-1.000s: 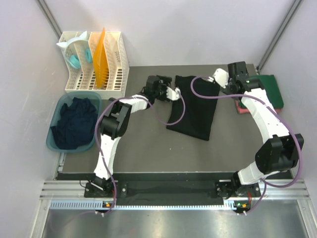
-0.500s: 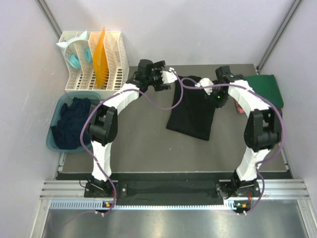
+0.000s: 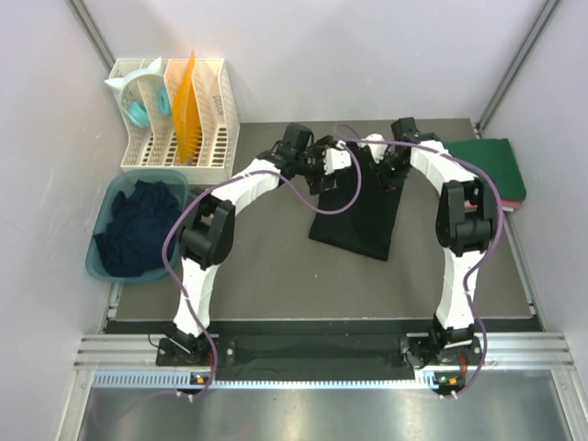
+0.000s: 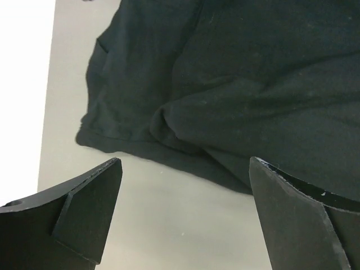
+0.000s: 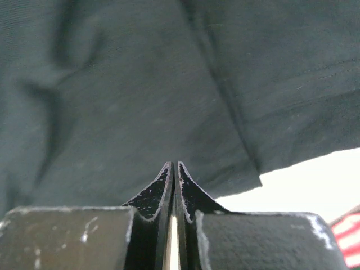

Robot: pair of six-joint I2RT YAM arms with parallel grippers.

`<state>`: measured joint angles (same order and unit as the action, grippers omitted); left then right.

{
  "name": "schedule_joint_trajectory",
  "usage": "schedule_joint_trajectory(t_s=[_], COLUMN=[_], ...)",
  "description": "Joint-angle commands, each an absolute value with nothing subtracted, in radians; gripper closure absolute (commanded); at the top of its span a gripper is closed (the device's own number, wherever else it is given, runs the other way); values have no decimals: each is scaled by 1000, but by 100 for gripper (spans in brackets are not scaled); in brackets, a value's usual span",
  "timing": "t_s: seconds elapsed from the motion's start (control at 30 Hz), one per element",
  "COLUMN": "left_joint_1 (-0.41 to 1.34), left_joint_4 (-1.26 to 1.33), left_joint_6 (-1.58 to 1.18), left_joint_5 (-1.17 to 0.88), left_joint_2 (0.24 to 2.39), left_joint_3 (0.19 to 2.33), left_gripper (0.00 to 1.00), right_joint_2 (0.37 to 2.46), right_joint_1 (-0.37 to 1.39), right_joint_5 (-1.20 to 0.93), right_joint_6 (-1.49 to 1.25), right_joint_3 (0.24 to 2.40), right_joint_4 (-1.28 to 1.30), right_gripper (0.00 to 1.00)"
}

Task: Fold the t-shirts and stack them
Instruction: Fold the folded rectangular tshirt in 1/3 of the way

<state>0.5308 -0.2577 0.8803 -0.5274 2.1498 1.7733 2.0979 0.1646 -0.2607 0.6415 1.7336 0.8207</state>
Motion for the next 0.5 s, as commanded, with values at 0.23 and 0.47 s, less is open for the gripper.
schedule_joint_trajectory(t_s=[0.23,0.47], left_joint_1=[479,466], left_joint_4=[-240,-163], left_joint_6=[634,486], left_joint_5=[-719,-715], left_joint_2=[2249,2290], left_joint_3=[1988,2034], left_gripper=[12,100], right_joint_2=[2149,2140], right_joint_1=[81,71], right_joint_5=[-319,-324], right_joint_6=[509,492], right_joint_3=[1779,1749], right_joint_4=[764,742], right_gripper=[100,100])
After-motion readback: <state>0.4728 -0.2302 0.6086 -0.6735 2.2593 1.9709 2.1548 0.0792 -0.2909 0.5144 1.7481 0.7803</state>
